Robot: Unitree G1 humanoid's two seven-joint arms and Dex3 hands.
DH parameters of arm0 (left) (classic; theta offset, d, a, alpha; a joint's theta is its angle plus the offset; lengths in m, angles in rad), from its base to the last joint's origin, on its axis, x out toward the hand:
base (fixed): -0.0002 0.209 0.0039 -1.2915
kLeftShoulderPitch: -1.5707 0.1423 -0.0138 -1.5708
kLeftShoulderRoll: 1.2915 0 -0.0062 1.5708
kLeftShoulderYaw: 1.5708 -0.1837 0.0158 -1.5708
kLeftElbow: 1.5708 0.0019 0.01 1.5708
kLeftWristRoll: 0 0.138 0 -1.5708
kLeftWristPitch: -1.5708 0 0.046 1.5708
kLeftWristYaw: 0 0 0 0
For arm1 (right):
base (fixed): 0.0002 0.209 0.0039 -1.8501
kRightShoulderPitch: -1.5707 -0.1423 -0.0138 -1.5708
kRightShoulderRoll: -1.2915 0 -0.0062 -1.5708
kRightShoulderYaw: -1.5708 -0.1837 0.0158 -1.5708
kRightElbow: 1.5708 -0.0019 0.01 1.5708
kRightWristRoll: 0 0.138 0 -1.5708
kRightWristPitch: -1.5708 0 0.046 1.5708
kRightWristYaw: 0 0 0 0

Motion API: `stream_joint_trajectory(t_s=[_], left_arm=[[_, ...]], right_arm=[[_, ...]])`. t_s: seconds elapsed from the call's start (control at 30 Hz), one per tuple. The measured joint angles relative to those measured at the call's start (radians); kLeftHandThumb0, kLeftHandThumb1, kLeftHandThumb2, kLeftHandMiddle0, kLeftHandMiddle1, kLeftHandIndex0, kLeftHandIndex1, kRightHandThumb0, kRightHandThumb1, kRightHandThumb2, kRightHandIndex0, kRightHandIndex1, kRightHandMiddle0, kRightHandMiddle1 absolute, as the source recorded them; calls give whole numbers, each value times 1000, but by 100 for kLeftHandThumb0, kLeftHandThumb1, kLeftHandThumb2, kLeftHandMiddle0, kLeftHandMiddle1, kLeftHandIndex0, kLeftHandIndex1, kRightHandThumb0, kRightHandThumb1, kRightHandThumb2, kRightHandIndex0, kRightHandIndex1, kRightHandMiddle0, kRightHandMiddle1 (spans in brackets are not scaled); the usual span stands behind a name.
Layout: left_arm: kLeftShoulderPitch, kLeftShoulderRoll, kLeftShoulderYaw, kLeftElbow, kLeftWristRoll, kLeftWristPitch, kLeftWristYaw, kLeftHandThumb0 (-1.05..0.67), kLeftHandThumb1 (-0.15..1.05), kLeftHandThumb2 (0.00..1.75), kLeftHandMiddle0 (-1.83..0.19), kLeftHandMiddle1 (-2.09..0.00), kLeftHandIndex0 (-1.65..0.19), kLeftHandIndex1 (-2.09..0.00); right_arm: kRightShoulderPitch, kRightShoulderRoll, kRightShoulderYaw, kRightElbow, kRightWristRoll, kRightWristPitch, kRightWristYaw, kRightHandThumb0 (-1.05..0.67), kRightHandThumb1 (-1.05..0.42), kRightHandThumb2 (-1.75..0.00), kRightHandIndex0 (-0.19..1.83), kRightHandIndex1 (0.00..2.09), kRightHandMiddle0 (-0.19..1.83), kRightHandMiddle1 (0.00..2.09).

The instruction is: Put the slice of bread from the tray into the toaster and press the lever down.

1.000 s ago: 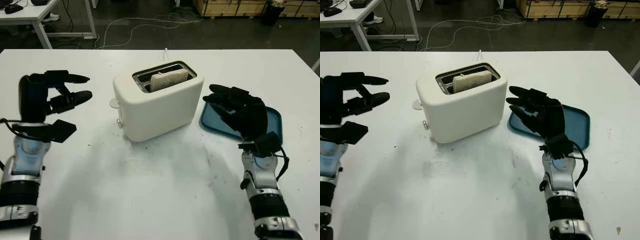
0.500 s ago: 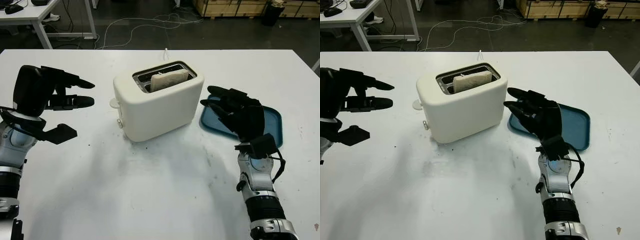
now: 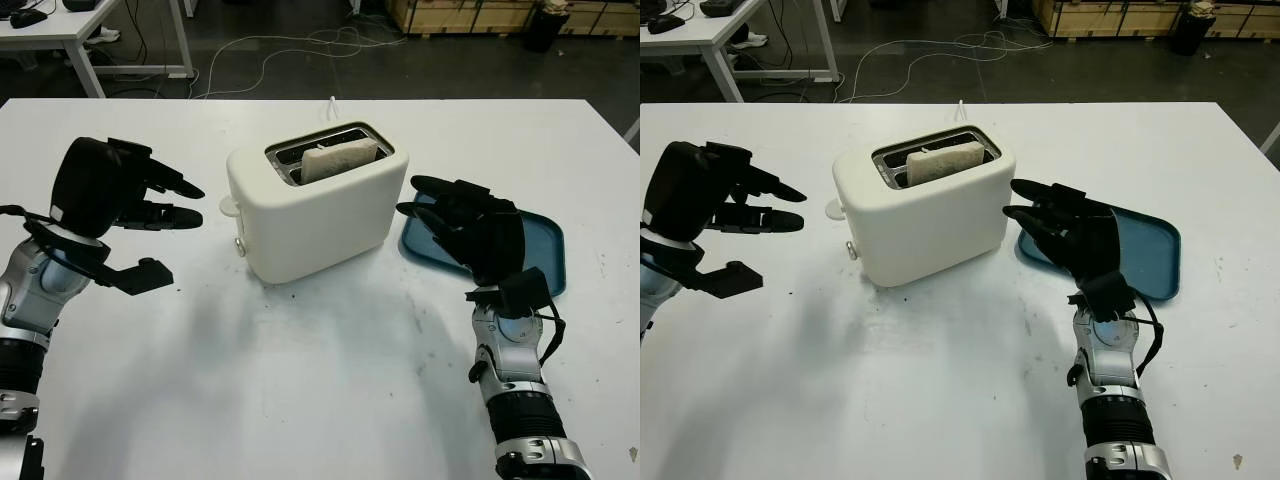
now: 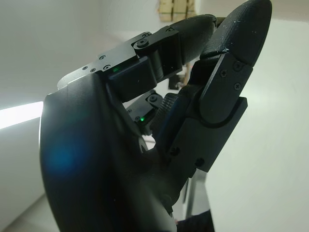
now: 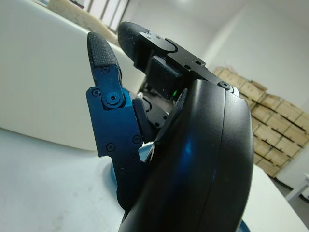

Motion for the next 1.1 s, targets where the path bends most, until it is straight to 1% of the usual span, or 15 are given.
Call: stream_joint_trajectory(t_s=[0.17, 0.33, 0.6, 0.73, 0.93, 1.1], left_arm=[[-15, 5, -33, 6, 17, 7, 17, -90, 82, 1, -106, -166, -144, 0], [-31, 5, -65, 21, 48, 11, 51, -90, 82, 0, -106, -167, -145, 0], [-73, 5, -112, 64, 50, -1, 109, -91, 82, 0, -106, -169, -146, -1], [-93, 5, -139, 94, 70, -9, 140, -91, 81, 0, -105, -171, -148, -1], [-140, 11, -184, 134, 77, -42, 125, -89, 77, 0, -102, -171, -149, -1], [-184, 53, -207, 150, 79, -80, 66, -92, 76, 0, -100, -169, -148, -1]], right_arm=[[0, 5, 0, 0, -1, 3, -2, -51, -92, -7, 114, 12, 109, 1], [0, 7, 1, 0, -2, 8, -3, -51, -92, -7, 114, 12, 109, 1], [0, 7, 5, 0, -2, 16, 2, -50, -92, -6, 114, 12, 109, 0], [0, 7, 8, 0, -1, 28, 7, -50, -92, -7, 114, 11, 109, 0], [0, 8, 10, 0, -1, 28, 11, -51, -92, -7, 113, 11, 108, 0], [1, 8, 11, 0, -1, 29, 11, -51, -92, -8, 112, 10, 108, 0]])
